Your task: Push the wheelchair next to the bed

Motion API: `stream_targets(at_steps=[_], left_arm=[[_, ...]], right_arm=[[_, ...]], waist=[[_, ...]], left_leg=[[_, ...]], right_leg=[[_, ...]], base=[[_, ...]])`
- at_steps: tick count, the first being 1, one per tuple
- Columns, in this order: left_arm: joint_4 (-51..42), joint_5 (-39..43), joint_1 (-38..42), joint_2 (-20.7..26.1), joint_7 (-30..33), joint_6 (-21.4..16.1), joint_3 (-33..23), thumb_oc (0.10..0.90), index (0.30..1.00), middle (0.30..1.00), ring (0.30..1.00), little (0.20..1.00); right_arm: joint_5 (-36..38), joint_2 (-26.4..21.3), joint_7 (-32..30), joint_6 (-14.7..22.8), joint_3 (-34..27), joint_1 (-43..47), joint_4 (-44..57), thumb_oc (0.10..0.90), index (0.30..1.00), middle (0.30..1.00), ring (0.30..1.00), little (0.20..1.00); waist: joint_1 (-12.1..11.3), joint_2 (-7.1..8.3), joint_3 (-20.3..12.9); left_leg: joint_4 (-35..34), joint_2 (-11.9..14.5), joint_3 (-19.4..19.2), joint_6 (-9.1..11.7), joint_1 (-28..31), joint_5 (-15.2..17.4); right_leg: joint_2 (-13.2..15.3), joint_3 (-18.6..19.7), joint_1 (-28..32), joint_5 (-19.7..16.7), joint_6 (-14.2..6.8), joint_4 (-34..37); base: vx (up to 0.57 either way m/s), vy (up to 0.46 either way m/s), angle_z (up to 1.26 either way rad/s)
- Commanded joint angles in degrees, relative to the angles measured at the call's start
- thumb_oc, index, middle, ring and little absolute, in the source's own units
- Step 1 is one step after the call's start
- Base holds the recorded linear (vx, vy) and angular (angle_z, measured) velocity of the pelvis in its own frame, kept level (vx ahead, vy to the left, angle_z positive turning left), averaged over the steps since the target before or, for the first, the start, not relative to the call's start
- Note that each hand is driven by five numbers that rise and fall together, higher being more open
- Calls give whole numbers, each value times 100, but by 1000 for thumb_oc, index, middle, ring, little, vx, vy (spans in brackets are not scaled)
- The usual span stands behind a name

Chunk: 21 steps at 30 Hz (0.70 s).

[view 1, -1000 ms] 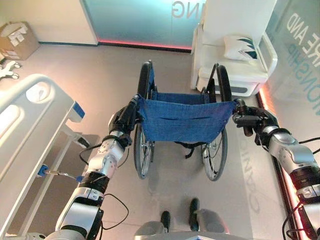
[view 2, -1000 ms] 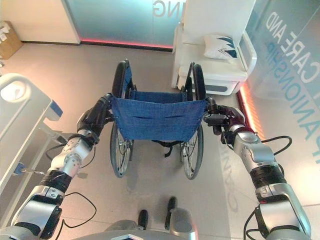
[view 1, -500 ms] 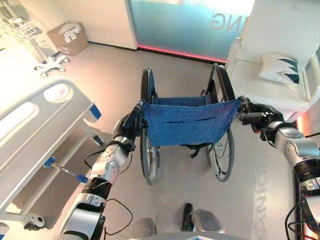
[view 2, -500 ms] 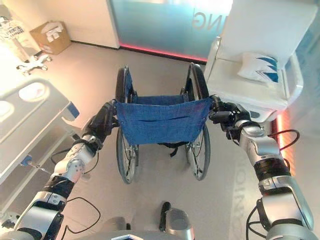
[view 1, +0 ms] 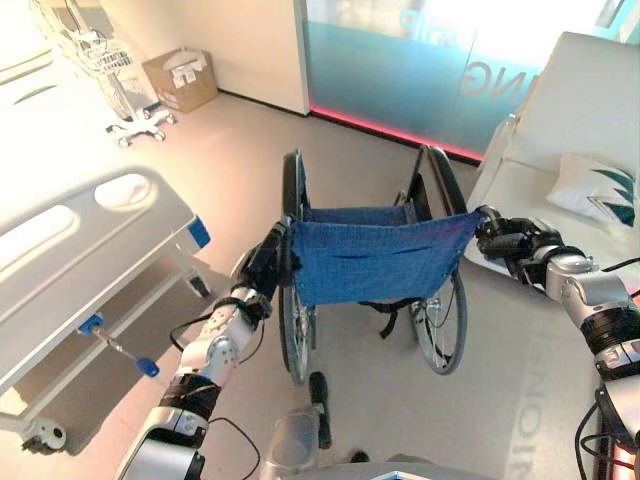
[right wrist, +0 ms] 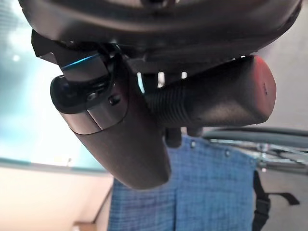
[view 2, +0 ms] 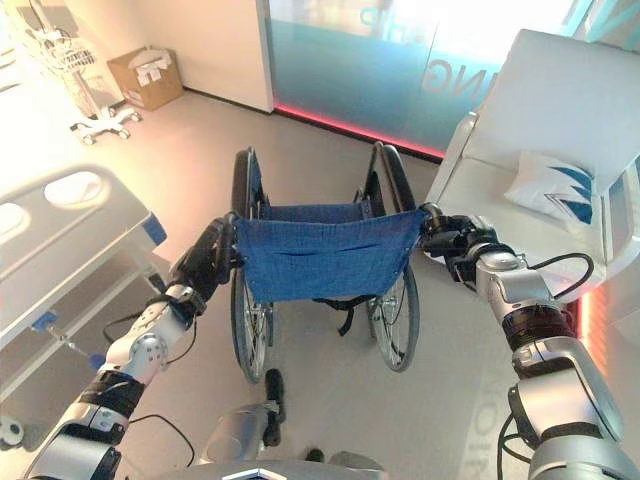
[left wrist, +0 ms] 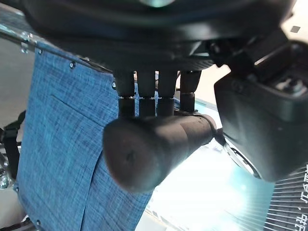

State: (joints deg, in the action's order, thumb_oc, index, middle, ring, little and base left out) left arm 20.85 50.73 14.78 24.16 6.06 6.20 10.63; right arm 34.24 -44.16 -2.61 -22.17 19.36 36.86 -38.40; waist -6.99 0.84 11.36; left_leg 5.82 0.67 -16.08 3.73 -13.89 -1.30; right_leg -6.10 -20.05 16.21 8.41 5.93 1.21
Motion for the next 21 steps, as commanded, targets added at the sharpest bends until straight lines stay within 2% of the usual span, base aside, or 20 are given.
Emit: stream_targets(at_steps=[1, 2, 3, 5, 6, 9, 11, 13, 14, 15, 16, 17, 18, 19, 21], left_arm=[[-2, 63, 322, 230, -31, 5, 68, 400, 300, 300, 300, 300], [36, 39, 335, 237, -42, 2, 66, 400, 300, 300, 300, 300], [128, -13, 395, 231, -41, 5, 67, 400, 300, 300, 300, 300], [249, 0, 466, 218, -51, -40, 82, 400, 300, 300, 300, 300], [298, 16, 505, 223, -65, -46, 77, 400, 300, 300, 300, 300], [393, 46, 585, 209, -79, -54, 60, 400, 300, 300, 300, 300], [533, 17, 683, 107, -133, -129, 120, 400, 300, 300, 300, 300], [584, -173, 716, 72, -273, -215, 177, 400, 300, 300, 300, 300], [586, -208, 705, 81, -316, -236, 185, 400, 300, 300, 300, 300], [558, -216, 685, 105, -342, -239, 201, 400, 300, 300, 300, 300], [459, -236, 635, 175, -384, -256, 241, 400, 300, 300, 300, 300], [405, -241, 625, 224, -397, -252, 258, 400, 300, 300, 300, 300], [383, -241, 624, 245, -392, -245, 263, 400, 300, 300, 300, 300], [310, -239, 659, 300, -336, -179, 254, 400, 300, 300, 300, 300], [295, -250, 699, 284, -263, -137, 227, 400, 300, 300, 300, 300]], right_arm=[[105, 175, 870, 752, 130, 840, 53, 400, 300, 300, 300, 300], [75, 209, 890, 771, 106, 801, 40, 400, 300, 300, 300, 300], [26, 267, 937, 834, 32, 672, 24, 400, 300, 300, 300, 300], [-31, 331, 928, 869, -37, 529, 87, 400, 300, 300, 300, 300], [-35, 347, 911, 880, -73, 459, 140, 400, 300, 300, 300, 300], [-68, 343, 985, 899, -104, 382, 193, 400, 300, 300, 300, 300], [-68, 416, 1017, 897, -60, 458, 162, 400, 300, 300, 300, 300], [58, 414, 1055, 923, -81, 597, 125, 400, 300, 300, 300, 300], [69, 391, 1051, 951, -100, 614, 121, 400, 300, 300, 300, 300], [90, 378, 1035, 978, -106, 613, 123, 400, 300, 300, 300, 300], [178, 321, 1005, 1018, -124, 615, 148, 400, 300, 300, 300, 300], [207, 286, 1004, 1027, -136, 619, 161, 400, 300, 300, 300, 300], [213, 272, 1019, 1022, -139, 622, 167, 400, 300, 300, 300, 300], [216, 255, 1052, 943, -135, 714, 156, 400, 300, 300, 300, 300], [223, 281, 1067, 836, -115, 870, 83, 400, 300, 300, 300, 300]], waist=[[-361, 330, -575], [-404, 354, -596], [-497, 418, -663], [-457, 372, -657], [-430, 242, -645], [-313, 161, -576], [-218, 169, -532], [-148, 151, -430], [-132, 129, -413], [-98, 153, -353], [17, 207, -247], [92, 269, -176], [123, 284, -150], [202, 332, -71], [254, 305, -7]], left_leg=[[105, -412, 117, -347, 228, -262], [181, -429, 137, -401, 220, -182], [203, -564, 259, -622, 319, -19], [171, -695, 521, -765, 572, 55], [167, -628, 640, -821, 648, -26], [214, -638, 847, -831, 873, 51], [209, -672, 975, -844, 1106, 167], [179, -633, 1187, -775, 1342, 251], [174, -606, 1236, -756, 1372, 263], [196, -628, 1288, -749, 1448, 339], [223, -670, 1406, -730, 1558, 513], [246, -728, 1484, -731, 1640, 651], [267, -743, 1525, -734, 1681, 724], [309, -774, 1666, -737, 1869, 926], [370, -718, 1817, -753, 2056, 1108]], right_leg=[[649, 599, 294, 384, -804, -818], [722, 540, 329, 415, -840, -913], [1033, 342, 311, 70, -1106, -1593], [1355, 405, -188, -574, -1418, -2983], [1390, 470, -537, -851, -1388, -3582], [1441, 668, -957, -978, -1362, -4260], [1565, 627, -1214, -906, -1257, -3738], [1593, 545, -1543, -754, -1195, -2677], [1586, 537, -1659, -802, -1183, -2434], [1647, 579, -1754, -901, -1221, -2173], [1732, 764, -2132, -1395, -1383, -1421], [1779, 895, -2338, -1725, -1516, -1040], [1784, 932, -2390, -1852, -1570, -875], [1793, 941, -2642, -2126, -1682, -388], [1757, 961, -2745, -2153, -1676, -373]], base=[[276, 29, -17], [433, 102, -16], [329, 147, -6], [314, 209, 14], [211, 162, 13], [260, 56, 15], [343, -96, 59], [258, -242, 56], [216, -243, 36], [233, -279, 36], [298, -345, 37], [309, -337, 40], [395, -349, 37], [416, -335, 27], [410, -351, 42]])
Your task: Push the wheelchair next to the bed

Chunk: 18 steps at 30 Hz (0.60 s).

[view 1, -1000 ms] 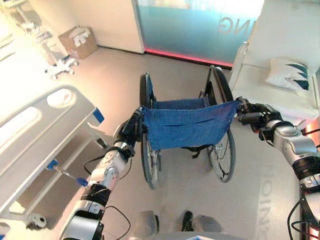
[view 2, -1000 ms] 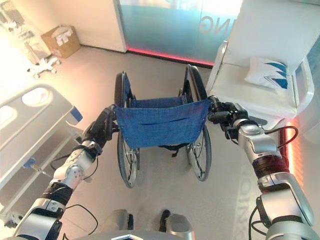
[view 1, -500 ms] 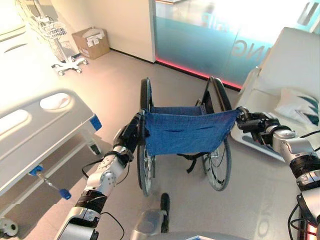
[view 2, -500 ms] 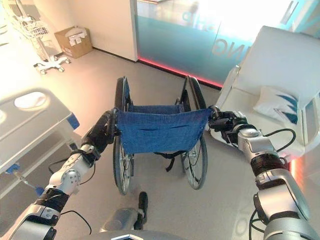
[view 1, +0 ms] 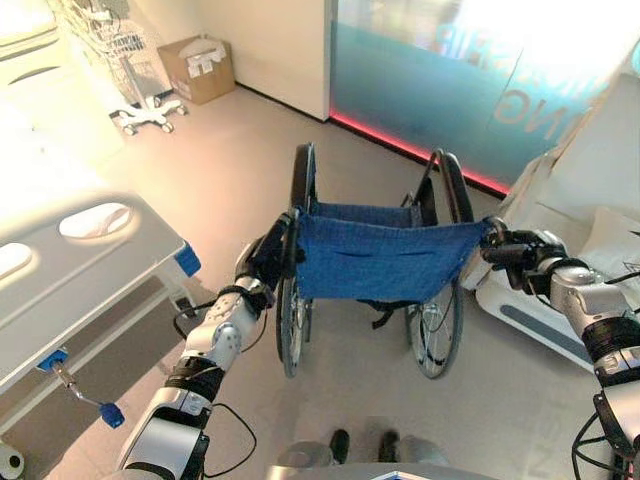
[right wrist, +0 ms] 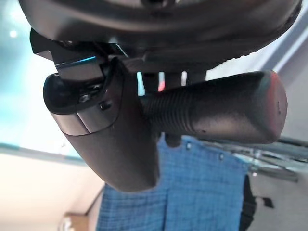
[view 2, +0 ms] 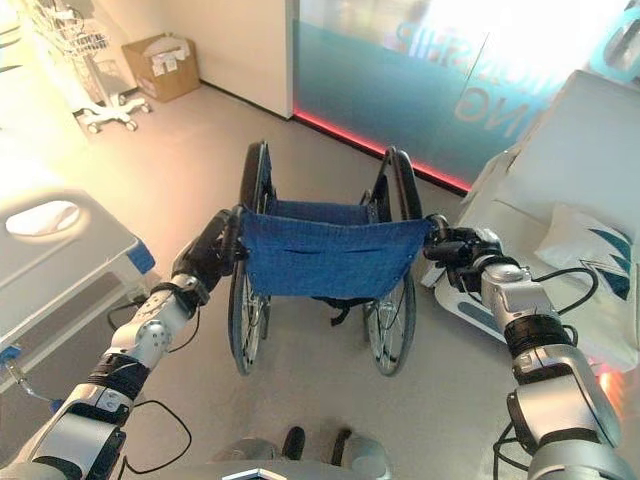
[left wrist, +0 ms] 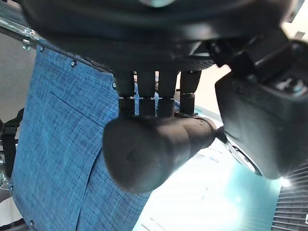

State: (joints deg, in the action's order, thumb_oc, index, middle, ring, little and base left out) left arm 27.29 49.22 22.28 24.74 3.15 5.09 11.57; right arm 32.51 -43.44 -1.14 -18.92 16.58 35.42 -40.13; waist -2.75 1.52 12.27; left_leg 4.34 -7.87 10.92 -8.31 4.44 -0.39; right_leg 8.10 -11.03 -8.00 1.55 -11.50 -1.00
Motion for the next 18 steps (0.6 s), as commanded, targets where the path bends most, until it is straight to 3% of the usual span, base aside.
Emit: stream_targets(at_steps=[1, 3, 6, 8, 9, 10, 13, 15, 16, 18], left_arm=[[-349, -130, -43, 202, 35, 12, 104, 400, 300, 300, 300, 300], [-294, -139, -58, 158, 53, -17, 89, 400, 300, 300, 300, 300], [-229, 3, -41, 142, 187, 13, 41, 400, 300, 300, 300, 300], [-94, 84, -37, 169, 266, -18, -26, 400, 300, 300, 300, 300], [-56, 123, -42, 160, 309, -23, -64, 400, 300, 300, 300, 300], [0, 189, -53, 167, 315, -22, -109, 400, 300, 300, 300, 300], [159, 192, -42, 149, 319, -136, -167, 400, 300, 300, 300, 300], [137, 149, 14, 138, 329, -87, -167, 400, 300, 300, 300, 300], [116, 131, 61, 145, 316, -52, -149, 400, 300, 300, 300, 300], [121, 200, 170, 209, 262, -40, -93, 400, 300, 300, 300, 300]], right_arm=[[375, 251, 905, 442, 176, 1085, 222, 400, 300, 300, 300, 300], [309, 283, 909, 429, 223, 1126, 132, 400, 300, 300, 300, 300], [209, 351, 841, 385, 353, 1152, 87, 400, 300, 300, 300, 300], [341, 351, 836, 362, 435, 1142, 147, 400, 300, 300, 300, 300], [404, 363, 786, 327, 470, 1122, 224, 400, 300, 300, 300, 300], [349, 372, 692, 329, 522, 1091, 299, 400, 300, 300, 300, 300], [219, 368, 539, 400, 628, 1011, 467, 400, 300, 300, 300, 300], [236, 370, 401, 380, 610, 914, 613, 400, 300, 300, 300, 300], [217, 395, 307, 390, 600, 863, 656, 400, 300, 300, 300, 300], [188, 456, 171, 381, 597, 865, 666, 400, 300, 300, 300, 300]], waist=[[-161, 245, -98], [-180, 298, -164], [-93, 254, -265], [-28, 213, -347], [-9, 170, -377], [22, 228, -400], [85, 275, -362], [99, 282, -350], [79, 285, -347], [33, 158, -345]], left_leg=[[629, 168, -838, 445, 250, 1111], [824, 179, -828, 468, 184, 1189], [1101, 466, -919, 676, 306, 1212], [1348, 744, -912, 899, 410, 829], [1731, 874, -908, 1030, 368, 478], [2449, 890, -1005, 1098, 110, 97], [3710, 903, -1405, 1174, -471, -166], [3725, 1020, -1565, 1133, -703, -149], [3491, 954, -1629, 1073, -792, -25], [2152, 893, -1967, 1114, -643, -76]], right_leg=[[335, 165, -314, -1387, 109, -350], [400, 186, -101, -1277, 96, -431], [275, 240, 2, -929, 199, -844], [161, 152, 112, -706, 388, -933], [28, 131, 219, -551, 535, -955], [-37, 82, 376, -429, 731, -911], [-176, -19, 728, -189, 1024, -923], [-229, -97, 891, -126, 1079, -899], [-240, -138, 970, -121, 1047, -861], [-432, -322, 1250, 38, 971, -779]], base=[[320, -346, 60], [286, -370, 60], [278, -325, 83], [276, -323, 70], [266, -396, 65], [240, -393, 51], [260, -344, 42], [247, -198, -1], [306, -113, 30], [357, -78, 42]])
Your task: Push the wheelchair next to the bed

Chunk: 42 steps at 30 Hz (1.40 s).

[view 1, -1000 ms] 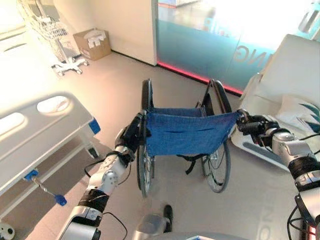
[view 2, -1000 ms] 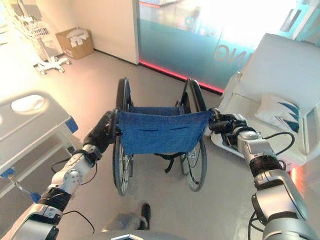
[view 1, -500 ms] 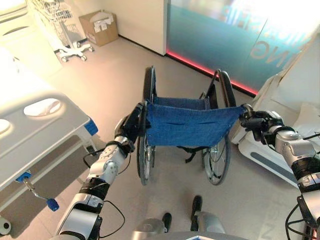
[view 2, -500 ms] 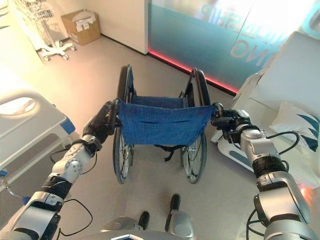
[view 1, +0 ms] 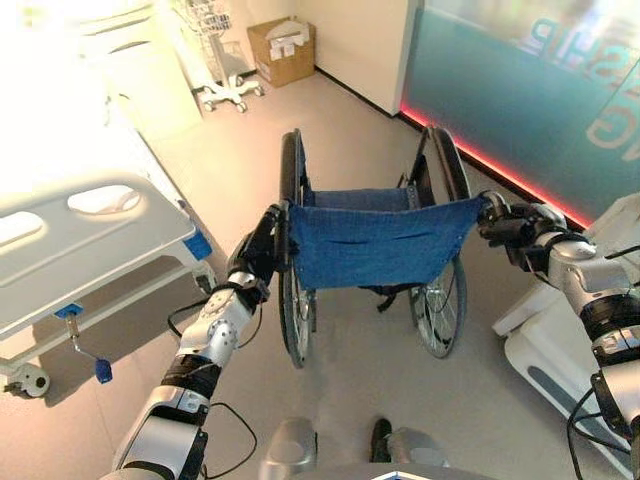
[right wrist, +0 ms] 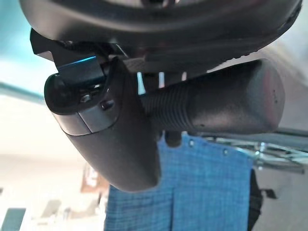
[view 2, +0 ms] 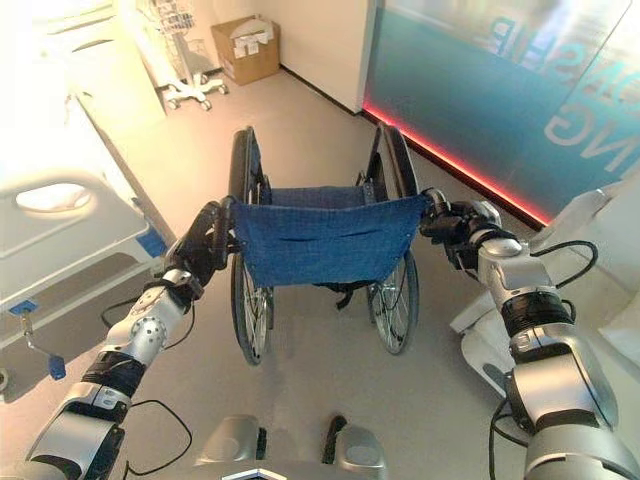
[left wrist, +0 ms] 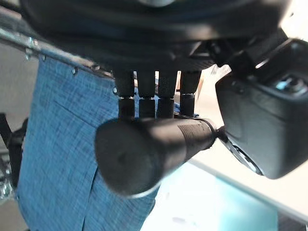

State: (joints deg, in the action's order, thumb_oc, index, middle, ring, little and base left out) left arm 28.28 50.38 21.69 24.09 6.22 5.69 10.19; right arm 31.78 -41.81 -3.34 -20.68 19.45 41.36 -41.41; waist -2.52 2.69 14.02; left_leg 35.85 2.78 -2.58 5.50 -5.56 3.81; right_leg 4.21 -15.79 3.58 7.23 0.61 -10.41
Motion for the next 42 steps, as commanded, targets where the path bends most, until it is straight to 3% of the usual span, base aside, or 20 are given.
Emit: stream_targets(at_steps=[1, 2, 4, 5, 8, 9, 12, 14, 15, 16, 18, 19, 20, 21, 25, 30, 32, 36, 39, 42], left_arm=[[25, 88, 243, 278, -48, -101, 51, 400, 300, 300, 300, 300], [92, 154, 352, 288, -90, -99, 138, 400, 300, 300, 300, 300], [128, 197, 401, 279, -105, -118, 192, 400, 300, 300, 300, 300], [81, 226, 358, 273, -126, -137, 257, 400, 300, 300, 300, 300], [-125, 252, 171, 335, -130, -112, 281, 400, 300, 300, 300, 300], [-252, 313, 66, 389, -101, -51, 174, 400, 300, 300, 300, 300], [-256, 393, 20, 371, -71, -83, 62, 400, 300, 300, 300, 300], [-283, 241, -39, 291, -83, -76, -14, 400, 300, 300, 300, 300], [-327, 74, -117, 242, -112, -90, -26, 400, 300, 300, 300, 300], [-348, 13, -129, 239, -140, -67, -17, 400, 300, 300, 300, 300], [-361, -57, -121, 250, -168, -41, -4, 400, 300, 300, 300, 300], [-383, -81, -96, 260, -156, -26, 2, 400, 300, 300, 300, 300], [-370, -98, -69, 242, -149, -24, 26, 400, 300, 300, 300, 300], [-300, -103, 28, 185, -86, -81, 90, 400, 300, 300, 300, 300], [-241, -113, 130, 150, -92, -137, 166, 400, 300, 300, 300, 300], [-534, -89, 134, 149, 76, -73, 384, 400, 300, 300, 300, 300], [-502, -119, 169, 137, 90, -37, 415, 400, 300, 300, 300, 300], [-426, -179, 99, 132, 10, -16, 348, 400, 300, 300, 300, 300], [-381, -150, 15, 50, -87, -22, 325, 400, 300, 300, 300, 300], [-387, -46, -90, 32, 21, -43, 236, 400, 300, 300, 300, 300]], right_arm=[[258, 296, 380, 548, 312, 283, 793, 400, 300, 300, 300, 300], [295, 292, 320, 529, 336, 374, 702, 400, 300, 300, 300, 300], [314, 285, 281, 532, 353, 403, 663, 400, 300, 300, 300, 300], [340, 269, 240, 540, 363, 360, 650, 400, 300, 300, 300, 300], [341, 182, 356, 641, 302, 167, 623, 400, 300, 300, 300, 300], [286, 125, 597, 681, 276, 126, 562, 400, 300, 300, 300, 300], [226, 194, 879, 788, 240, 147, 367, 400, 300, 300, 300, 300], [140, 306, 968, 887, 149, 55, 266, 400, 300, 300, 300, 300], [119, 320, 963, 913, 41, -49, 286, 400, 300, 300, 300, 300], [108, 307, 955, 915, -50, -148, 322, 400, 300, 300, 300, 300], [104, 266, 975, 933, -151, -277, 374, 400, 300, 300, 300, 300], [77, 245, 1002, 957, -197, -335, 386, 400, 300, 300, 300, 300], [75, 246, 993, 959, -196, -344, 370, 400, 300, 300, 300, 300], [49, 265, 1045, 965, -163, -259, 272, 400, 300, 300, 300, 300], [108, 288, 1021, 900, -141, -3, 174, 400, 300, 300, 300, 300], [260, 111, 912, 845, -222, 76, 268, 400, 300, 300, 300, 300], [257, 93, 951, 780, -247, 194, 183, 400, 300, 300, 300, 300], [202, 140, 960, 660, -228, 195, 249, 400, 300, 300, 300, 300], [138, 82, 929, 664, -202, 74, 325, 400, 300, 300, 300, 300], [131, 137, 920, 668, -74, 52, 464, 400, 300, 300, 300, 300]], waist=[[0, 35, -510], [-54, -46, -537], [-126, -84, -543], [-223, -118, -560], [-443, -148, -648], [-552, -34, -725], [-670, 50, -828], [-845, 191, -908], [-883, 197, -942], [-851, 132, -931], [-809, 66, -895], [-760, -70, -859], [-721, -31, -829], [-661, -48, -785], [-543, -87, -678], [-129, 105, -440], [-84, 133, -423], [-22, 175, -480], [128, 161, -623], [168, 47, -708]], left_leg=[[-1152, -177, -672, -256, 406, -528], [-1952, -245, -970, -163, 314, -518], [-2449, -376, -1144, -131, 170, -666], [-3062, -471, -1367, -78, -107, -987], [-3550, -521, -1487, -78, -465, -1532], [-3357, -700, -1274, -179, -489, -1291], [-3273, -792, -1293, -446, -378, -935], [-3124, -921, -1245, -782, -283, -599], [-3188, -974, -1165, -923, -59, -530], [-3213, -953, -1065, -961, 105, -498], [-3212, -956, -893, -1007, 249, -455], [-3201, -823, -842, -1018, 334, -513], [-3213, -897, -758, -997, 481, -387], [-3266, -874, -733, -983, 691, -336], [-3246, -733, -711, -916, 926, -306], [-3171, -911, -207, -869, 1374, 265], [-3156, -941, -85, -872, 1499, 390], [-3083, -955, 42, -898, 1702, 606], [-2759, -903, 219, -860, 1710, 771], [-2433, -525, 198, -548, 1837, 390]], right_leg=[[-52, 135, 133, -511, -248, 174], [-213, 32, 401, -329, -277, 249], [-313, 26, 606, -249, -290, 333], [-455, 65, 918, -122, -292, 446], [-628, 85, 1225, 10, -225, 583], [-552, 192, 1323, 200, -262, 539], [-415, 148, 1400, 170, -383, 396], [-65, -124, 1447, -184, -688, -63], [285, -277, 1198, -820, -1000, -1149], [483, -257, 925, -1086, -1086, -1937], [647, -136, 551, -1247, -1140, -2832], [652, -193, 264, -1408, -1003, -3132], [797, -141, 145, -1321, -1086, -3224], [992, -257, -14, -1215, -1015, -2934], [923, -471, -286, -1106, -810, -1550], [877, -12, -1157, -2104, -1200, 568], [859, -66, -1307, -2197, -1248, 907], [773, -76, -1357, -2237, -1219, 888], [646, 438, -1299, -1977, -1081, 523], [442, 396, -1139, -1507, -827, 216]], base=[[404, -39, 40], [297, -28, 28], [408, -36, 40], [502, -55, 34], [443, -58, -12], [403, -30, -21], [380, 48, -41], [346, 129, -60], [412, 232, -44], [378, 244, -28], [200, 124, 10], [202, 73, 47], [348, 38, 46], [404, -42, 33], [222, -141, 47], [334, -228, 49], [339, -204, 45], [367, -264, 29], [323, -309, 84], [252, -292, 127]])
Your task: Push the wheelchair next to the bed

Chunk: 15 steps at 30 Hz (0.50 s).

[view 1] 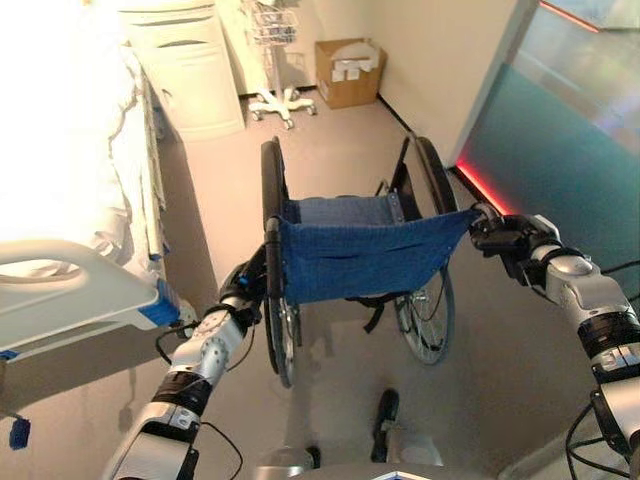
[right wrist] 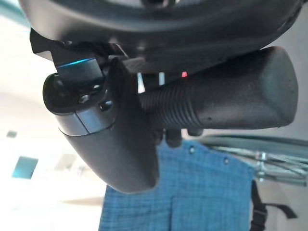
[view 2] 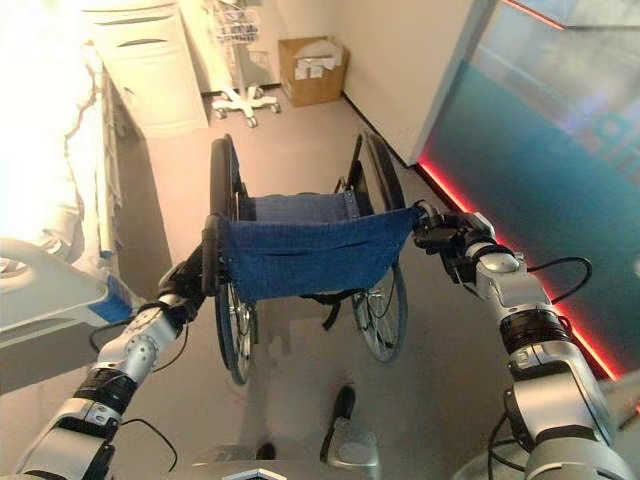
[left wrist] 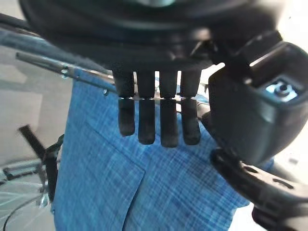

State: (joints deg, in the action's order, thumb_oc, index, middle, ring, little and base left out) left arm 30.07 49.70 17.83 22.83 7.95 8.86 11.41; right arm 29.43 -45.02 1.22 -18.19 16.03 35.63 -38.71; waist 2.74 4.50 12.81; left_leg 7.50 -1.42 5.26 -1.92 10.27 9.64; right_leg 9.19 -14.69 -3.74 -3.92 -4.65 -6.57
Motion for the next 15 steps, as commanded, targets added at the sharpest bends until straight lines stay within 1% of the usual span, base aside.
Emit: stream_targets(at_steps=[1, 2, 3, 4, 5, 6, 7, 8, 9, 10, 11, 12, 13, 14, 15], left_arm=[[-566, 22, 295, 157, -152, -361, 112, 400, 300, 300, 300, 300], [-575, 12, 235, 126, -112, -377, 47, 400, 300, 300, 300, 300], [-578, 2, 218, 117, -116, -392, 19, 400, 300, 300, 300, 300], [-601, 20, 195, 110, -107, -407, -3, 400, 300, 300, 300, 300], [-629, 46, 175, 102, -98, -427, -12, 400, 300, 300, 300, 300], [-639, 56, 165, 100, -95, -444, -17, 400, 300, 300, 300, 300], [-695, 58, 140, 100, -108, -441, -46, 400, 300, 300, 300, 300], [-758, 27, 149, 99, -121, -404, -59, 400, 300, 300, 300, 300], [-779, 22, 156, 104, -128, -399, -54, 400, 300, 300, 300, 300], [-809, 30, 169, 135, -145, -414, -42, 400, 300, 300, 300, 300], [-821, 47, 173, 154, -151, -424, -40, 400, 300, 300, 300, 300], [-827, 55, 181, 161, -164, -422, -37, 400, 300, 300, 300, 300], [-842, 93, 268, 171, -155, -454, 13, 400, 300, 300, 300, 300], [-838, 92, 287, 161, -152, -471, 33, 400, 300, 300, 300, 300], [-861, 28, 308, 141, -163, -505, 84, 400, 300, 300, 300, 300]], right_arm=[[367, 459, 464, 418, 269, 625, 196, 400, 300, 300, 300, 300], [373, 447, 480, 367, 368, 689, 271, 400, 300, 300, 300, 300], [391, 445, 470, 371, 423, 718, 284, 400, 300, 300, 300, 300], [383, 432, 458, 371, 470, 734, 319, 400, 300, 300, 300, 300], [390, 424, 444, 376, 502, 733, 362, 400, 300, 300, 300, 300], [392, 426, 435, 381, 513, 726, 377, 400, 300, 300, 300, 300], [391, 430, 363, 369, 518, 688, 437, 400, 300, 300, 300, 300], [416, 433, 269, 341, 510, 647, 503, 400, 300, 300, 300, 300], [423, 442, 229, 328, 508, 638, 514, 400, 300, 300, 300, 300], [400, 466, 154, 317, 510, 642, 504, 400, 300, 300, 300, 300], [388, 476, 132, 307, 512, 650, 493, 400, 300, 300, 300, 300], [390, 489, 98, 295, 517, 672, 475, 400, 300, 300, 300, 300], [374, 552, -72, 223, 534, 779, 347, 400, 300, 300, 300, 300], [373, 567, -111, 221, 540, 793, 314, 400, 300, 300, 300, 300], [413, 596, -252, 213, 561, 786, 294, 400, 300, 300, 300, 300]], waist=[[-353, -137, -588], [-362, -203, -634], [-366, -164, -653], [-398, -106, -630], [-428, -41, -591], [-438, -24, -576], [-482, 31, -523], [-530, 29, -487], [-556, 25, -473], [-604, 3, -452], [-629, -4, -434], [-639, -38, -441], [-703, -165, -459], [-728, -178, -451], [-800, -244, -465]], left_leg=[[403, -101, -580, 199, 256, -191], [1032, 130, -544, 474, 164, -886], [1416, 147, -535, 559, 25, -1186], [2032, 116, -560, 624, -281, -1449], [2659, 42, -630, 642, -594, -1501], [2912, 18, -663, 647, -732, -1488], [3363, 43, -846, 629, -1191, -1439], [3272, 125, -952, 562, -1450, -1302], [3148, 129, -991, 534, -1514, -1254], [2787, 119, -1079, 487, -1559, -1154], [2602, 105, -1126, 468, -1533, -1110], [2277, 131, -1212, 479, -1526, -1125], [1069, 139, -1688, 543, -1585, -1256], [873, 111, -1784, 556, -1583, -1304], [324, 54, -2122, 591, -1742, -1467]], right_leg=[[-59, 279, -405, -390, -297, -167], [-256, 208, -167, -137, -58, -135], [-302, 221, -71, -64, 46, -76], [-344, 252, 124, 23, 173, 0], [-339, 259, 252, 84, 264, 28], [-346, 260, 288, 109, 296, 27], [-377, 256, 474, 199, 387, 49], [-421, 209, 596, 262, 396, 75], [-438, 190, 652, 292, 389, 91], [-485, 167, 748, 355, 365, 120], [-501, 171, 795, 381, 350, 135], [-553, 142, 837, 416, 341, 149], [-764, 15, 1039, 560, 316, 212], [-788, -2, 1094, 589, 311, 223], [-916, -84, 1289, 704, 302, 249]], base=[[280, -353, 43], [251, -351, 22], [337, -479, 17], [221, -339, 18], [200, -285, 5], [250, -294, -4], [287, -262, -1], [302, -247, 0], [268, -146, 15], [213, -82, 19], [204, -58, 21], [346, -54, 16], [341, -44, 21], [477, -65, 37], [430, -50, 38]])
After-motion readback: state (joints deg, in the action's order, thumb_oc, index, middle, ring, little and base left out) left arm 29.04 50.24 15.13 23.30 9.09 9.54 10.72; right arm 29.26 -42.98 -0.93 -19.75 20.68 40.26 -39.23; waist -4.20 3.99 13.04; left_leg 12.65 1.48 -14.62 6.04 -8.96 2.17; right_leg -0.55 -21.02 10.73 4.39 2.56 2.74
